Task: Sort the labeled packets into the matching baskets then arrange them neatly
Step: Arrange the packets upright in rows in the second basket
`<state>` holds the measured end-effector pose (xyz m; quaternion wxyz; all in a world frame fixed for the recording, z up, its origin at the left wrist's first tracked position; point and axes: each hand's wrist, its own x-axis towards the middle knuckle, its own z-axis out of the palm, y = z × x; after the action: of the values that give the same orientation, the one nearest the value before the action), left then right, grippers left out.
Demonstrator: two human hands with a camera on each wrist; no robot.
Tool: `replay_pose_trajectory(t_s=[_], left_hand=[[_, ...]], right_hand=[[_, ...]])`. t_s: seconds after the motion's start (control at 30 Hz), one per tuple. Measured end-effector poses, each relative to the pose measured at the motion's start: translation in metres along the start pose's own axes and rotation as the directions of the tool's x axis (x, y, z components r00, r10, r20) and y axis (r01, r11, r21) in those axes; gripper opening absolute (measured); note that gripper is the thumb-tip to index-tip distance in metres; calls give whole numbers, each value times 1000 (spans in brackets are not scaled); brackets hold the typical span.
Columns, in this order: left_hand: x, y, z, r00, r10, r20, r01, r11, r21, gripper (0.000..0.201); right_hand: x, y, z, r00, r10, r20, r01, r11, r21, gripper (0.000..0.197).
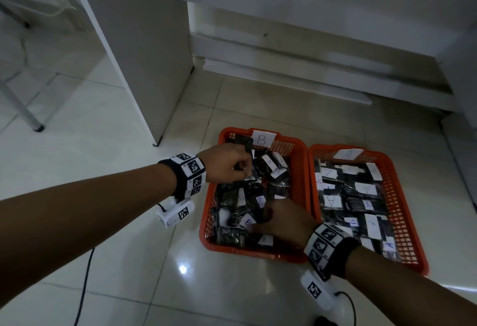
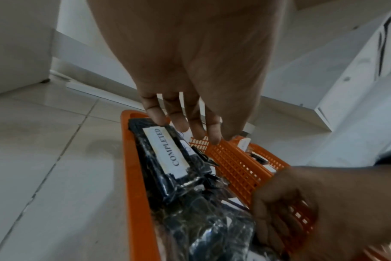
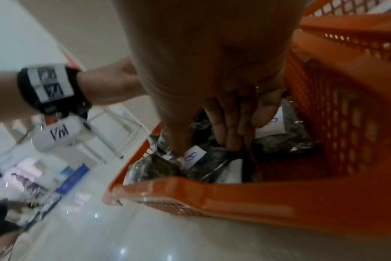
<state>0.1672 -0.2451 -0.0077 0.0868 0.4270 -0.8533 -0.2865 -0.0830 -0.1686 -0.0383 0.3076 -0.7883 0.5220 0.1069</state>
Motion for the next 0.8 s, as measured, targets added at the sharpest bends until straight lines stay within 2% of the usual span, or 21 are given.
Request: replay_pose_trajectory(t_s=[0.1,0.17,0.23,0.33,0.43,0.5,0.57,0.67,0.73,0.8], left_hand=[[3,10,4,997,40,73,-45,997,58,18],[4,15,6,991,61,116,-71,994,83,22],[5,18,8,987,54,152,-71,992,106,27],[7,21,8,985,39,170,-58,992,110,27],[8,19,8,988,32,151,-46,995,86,24],[10,17,9,992,18,124,-28,997,78,23],[12,18,12,995,-3,102,-8,995,103,22],[18,27,20,995,-33,89,13,976,217,25],[23,38,30,992,32,123,-66,955,289,31],[28,52,41,969,144,201,-204,924,323,42]], right_hand=[[1,7,8,996,-69,-47,69,998,-7,49],[-1,13,22,997,-48,-59,45,998,-48,64],[-2,15,31,998,-32,-58,30,999,-30,54],[-1,13,15,999,14,-37,-8,985,173,35],[2,17,-14,994,35,100,-73,909,410,27],[2,26,-32,994,42,101,-87,860,503,19],[-1,37,-51,998,50,24,-55,857,512,9],[-2,52,-76,980,137,-142,-47,862,505,12],[0,59,-88,945,203,-256,-35,843,537,14],[1,69,-92,911,244,-333,-15,826,563,15]])
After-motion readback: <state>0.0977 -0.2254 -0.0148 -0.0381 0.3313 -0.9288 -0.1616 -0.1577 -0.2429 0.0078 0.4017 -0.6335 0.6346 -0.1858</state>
